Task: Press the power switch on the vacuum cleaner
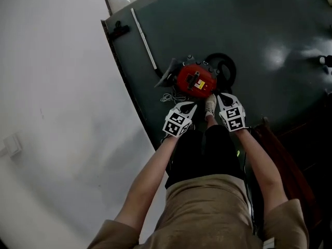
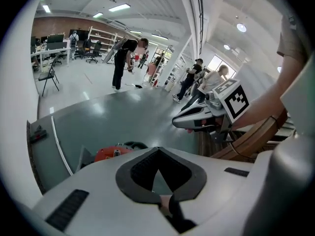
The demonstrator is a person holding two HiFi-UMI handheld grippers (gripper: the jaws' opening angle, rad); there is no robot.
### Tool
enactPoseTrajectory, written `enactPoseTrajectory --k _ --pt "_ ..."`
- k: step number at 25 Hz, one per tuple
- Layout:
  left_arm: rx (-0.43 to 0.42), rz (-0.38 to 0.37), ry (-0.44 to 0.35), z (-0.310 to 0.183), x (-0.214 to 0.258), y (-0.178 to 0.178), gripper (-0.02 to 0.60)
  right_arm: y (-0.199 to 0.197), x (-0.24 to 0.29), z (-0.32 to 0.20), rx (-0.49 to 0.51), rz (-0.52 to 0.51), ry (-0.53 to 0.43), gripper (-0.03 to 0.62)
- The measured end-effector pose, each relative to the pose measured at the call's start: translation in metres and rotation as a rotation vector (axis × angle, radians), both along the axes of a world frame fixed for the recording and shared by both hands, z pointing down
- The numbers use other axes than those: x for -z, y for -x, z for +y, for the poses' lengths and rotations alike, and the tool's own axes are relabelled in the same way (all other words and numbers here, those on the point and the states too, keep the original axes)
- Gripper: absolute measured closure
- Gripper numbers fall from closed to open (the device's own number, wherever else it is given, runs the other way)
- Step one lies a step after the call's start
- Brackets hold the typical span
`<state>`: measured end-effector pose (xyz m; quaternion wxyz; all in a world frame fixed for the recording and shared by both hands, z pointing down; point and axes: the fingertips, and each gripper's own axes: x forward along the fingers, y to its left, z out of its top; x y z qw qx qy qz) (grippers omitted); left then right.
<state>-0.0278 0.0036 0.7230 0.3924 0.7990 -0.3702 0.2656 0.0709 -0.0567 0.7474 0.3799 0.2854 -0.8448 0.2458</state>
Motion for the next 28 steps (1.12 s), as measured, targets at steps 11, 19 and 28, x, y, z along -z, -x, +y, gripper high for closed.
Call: enactPoseTrajectory --k 11,19,28 --pt "0.031 0.010 0.095 -0.004 -0.097 0.005 0.575 0.030 -0.141 0.025 0.102 0.124 0.097 0.582" --pt "0.039 0.020 0.171 0.006 -0.158 -0.003 0.575 0.029 -0.225 0.032 0.121 0.198 0.139 0.582" --pt "0.061 0.005 0.205 0.009 -0.209 0.010 0.575 0.040 -0.291 0.034 0.090 0.250 0.188 0.582"
